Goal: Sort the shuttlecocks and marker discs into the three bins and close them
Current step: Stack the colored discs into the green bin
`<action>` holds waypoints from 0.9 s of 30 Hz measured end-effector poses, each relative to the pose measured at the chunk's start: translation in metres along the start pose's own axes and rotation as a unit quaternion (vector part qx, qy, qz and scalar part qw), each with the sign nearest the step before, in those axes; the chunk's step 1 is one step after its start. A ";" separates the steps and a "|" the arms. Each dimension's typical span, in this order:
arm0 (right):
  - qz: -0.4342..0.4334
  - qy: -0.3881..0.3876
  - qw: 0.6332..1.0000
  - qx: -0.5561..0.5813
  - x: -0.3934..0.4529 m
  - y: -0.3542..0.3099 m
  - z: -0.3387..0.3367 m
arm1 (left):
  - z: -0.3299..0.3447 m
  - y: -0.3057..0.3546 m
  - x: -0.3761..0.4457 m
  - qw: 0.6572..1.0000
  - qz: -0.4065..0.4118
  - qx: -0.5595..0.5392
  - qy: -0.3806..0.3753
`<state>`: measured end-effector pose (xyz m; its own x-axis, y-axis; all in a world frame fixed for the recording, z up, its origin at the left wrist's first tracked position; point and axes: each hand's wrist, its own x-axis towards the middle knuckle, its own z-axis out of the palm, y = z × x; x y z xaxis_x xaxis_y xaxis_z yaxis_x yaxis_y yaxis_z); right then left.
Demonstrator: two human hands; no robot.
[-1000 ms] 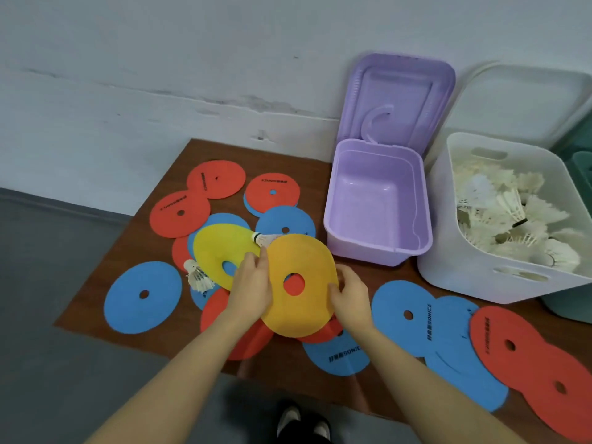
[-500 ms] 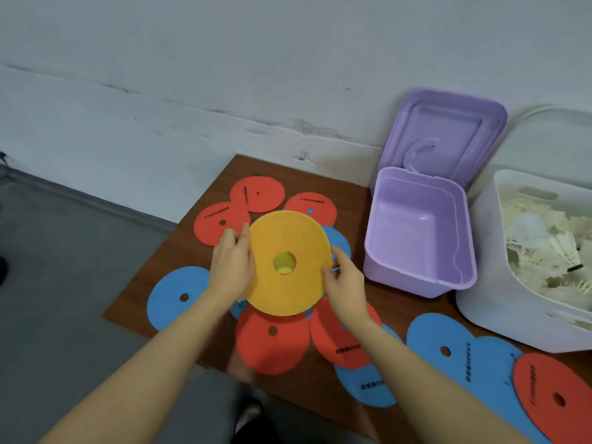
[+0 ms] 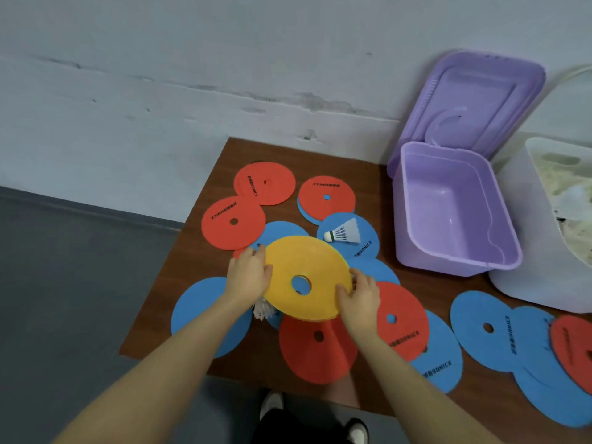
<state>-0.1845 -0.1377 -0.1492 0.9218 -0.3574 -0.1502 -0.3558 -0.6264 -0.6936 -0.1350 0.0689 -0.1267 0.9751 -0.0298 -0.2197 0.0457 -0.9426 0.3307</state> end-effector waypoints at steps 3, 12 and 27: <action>0.043 -0.020 0.999 0.000 -0.002 -0.002 0.001 | -0.002 0.001 0.002 0.999 0.020 -0.029 -0.001; -0.026 0.057 0.991 0.120 -0.001 -0.017 -0.030 | -0.020 0.024 0.003 0.980 0.101 -0.093 0.143; -0.245 0.133 0.951 0.132 0.056 -0.015 -0.216 | -0.080 0.195 -0.011 0.930 0.140 -0.081 0.330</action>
<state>-0.1602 -0.2977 0.0048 0.8830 -0.2518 0.3962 0.1902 -0.5796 -0.7924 -0.1193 -0.0885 0.0136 0.8721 -0.0065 0.4893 -0.2508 -0.8646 0.4355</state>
